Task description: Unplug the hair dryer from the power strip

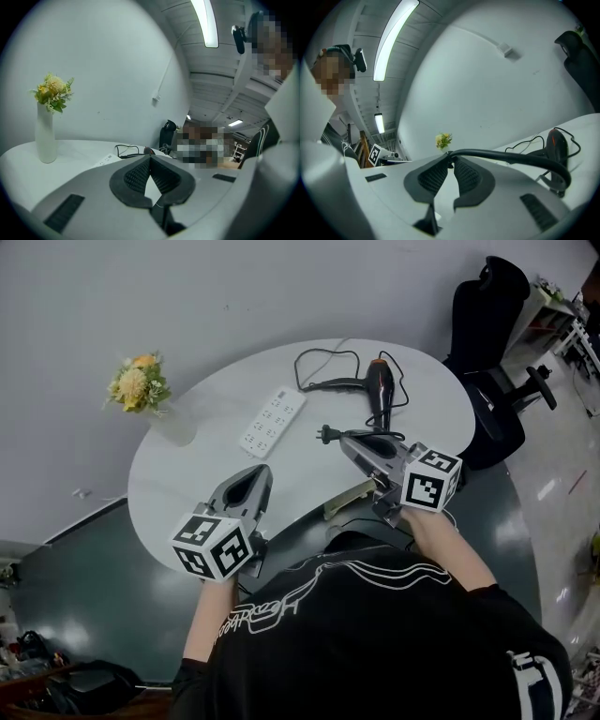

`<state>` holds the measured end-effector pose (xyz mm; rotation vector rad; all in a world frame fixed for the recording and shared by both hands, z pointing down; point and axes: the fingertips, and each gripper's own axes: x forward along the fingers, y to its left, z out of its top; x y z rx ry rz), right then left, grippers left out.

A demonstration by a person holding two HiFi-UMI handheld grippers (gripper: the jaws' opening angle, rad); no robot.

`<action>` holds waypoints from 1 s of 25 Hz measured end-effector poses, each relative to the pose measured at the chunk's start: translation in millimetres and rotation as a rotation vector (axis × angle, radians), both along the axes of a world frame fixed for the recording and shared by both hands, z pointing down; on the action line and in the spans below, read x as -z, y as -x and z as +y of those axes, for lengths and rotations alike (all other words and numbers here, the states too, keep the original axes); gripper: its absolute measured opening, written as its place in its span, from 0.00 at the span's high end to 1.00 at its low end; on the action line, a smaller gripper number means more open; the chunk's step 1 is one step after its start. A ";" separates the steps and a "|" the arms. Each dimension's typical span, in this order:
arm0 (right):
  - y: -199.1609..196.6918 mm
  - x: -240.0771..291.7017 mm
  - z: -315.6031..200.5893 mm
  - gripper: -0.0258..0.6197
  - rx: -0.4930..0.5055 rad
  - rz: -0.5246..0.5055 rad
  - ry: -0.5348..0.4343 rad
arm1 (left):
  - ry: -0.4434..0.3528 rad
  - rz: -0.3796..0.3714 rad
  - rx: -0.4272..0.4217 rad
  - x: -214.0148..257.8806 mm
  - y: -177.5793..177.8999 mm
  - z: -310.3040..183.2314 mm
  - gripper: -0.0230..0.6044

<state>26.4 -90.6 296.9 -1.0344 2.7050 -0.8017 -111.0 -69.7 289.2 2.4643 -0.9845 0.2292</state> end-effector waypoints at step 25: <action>-17.9 13.1 -14.8 0.92 0.069 0.060 0.001 | -0.029 0.000 0.023 22.3 -29.4 -16.2 0.96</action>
